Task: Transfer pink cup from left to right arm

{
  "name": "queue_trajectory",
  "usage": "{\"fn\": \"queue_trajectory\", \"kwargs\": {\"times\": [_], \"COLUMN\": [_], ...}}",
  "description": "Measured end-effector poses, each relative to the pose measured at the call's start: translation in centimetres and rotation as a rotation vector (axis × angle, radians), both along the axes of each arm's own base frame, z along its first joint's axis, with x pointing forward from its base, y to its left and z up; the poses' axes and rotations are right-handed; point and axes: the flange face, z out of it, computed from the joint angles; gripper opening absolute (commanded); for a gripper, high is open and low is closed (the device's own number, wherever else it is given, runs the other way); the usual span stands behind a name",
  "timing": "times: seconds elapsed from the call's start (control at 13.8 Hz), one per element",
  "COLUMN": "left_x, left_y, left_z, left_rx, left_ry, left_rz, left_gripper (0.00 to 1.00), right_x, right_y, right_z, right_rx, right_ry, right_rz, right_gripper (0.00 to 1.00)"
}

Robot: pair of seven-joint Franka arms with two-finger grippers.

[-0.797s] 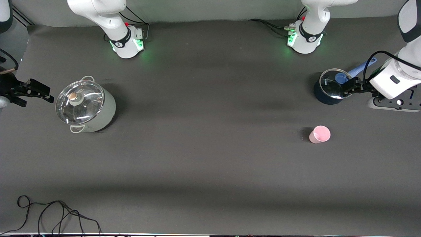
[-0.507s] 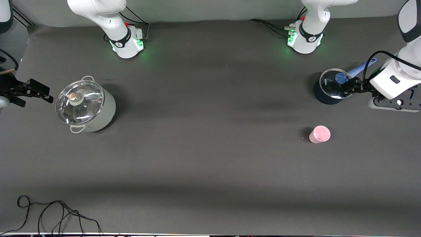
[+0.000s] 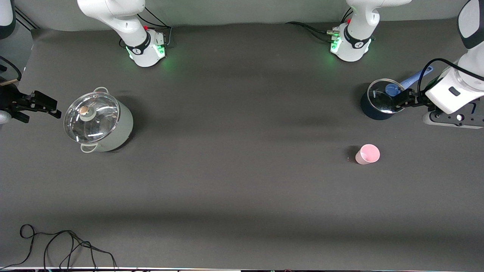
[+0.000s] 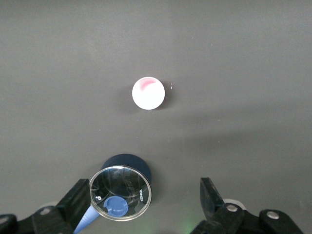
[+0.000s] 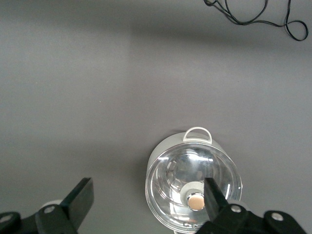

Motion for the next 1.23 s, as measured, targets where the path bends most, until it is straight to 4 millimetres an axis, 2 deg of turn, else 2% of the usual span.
{"fn": "queue_trajectory", "kwargs": {"times": [0.43,0.65,0.8,1.01,1.23], "left_x": [0.0,0.1,0.1,-0.1,-0.4], "left_y": [0.6,2.9,5.9,11.5,18.5], "left_z": [0.0,0.0,0.0,-0.3,-2.9], "left_rx": [-0.007,-0.057,-0.131,-0.257,-0.421], "left_ry": [0.002,0.002,-0.011,-0.065,-0.170], "left_rz": [-0.069,-0.177,-0.263,-0.433,-0.610], "left_gripper": [1.00,1.00,1.00,0.99,0.99], "right_x": [0.0,0.0,0.0,0.1,0.1], "right_y": [0.0,0.0,0.0,0.1,0.1], "right_z": [-0.1,-0.1,-0.1,-0.1,-0.1], "right_rx": [0.000,0.000,0.000,0.000,0.000], "right_ry": [0.001,0.002,0.002,0.002,0.002], "right_rz": [0.000,0.000,0.001,0.001,0.001], "right_gripper": [1.00,1.00,1.00,1.00,1.00]}}
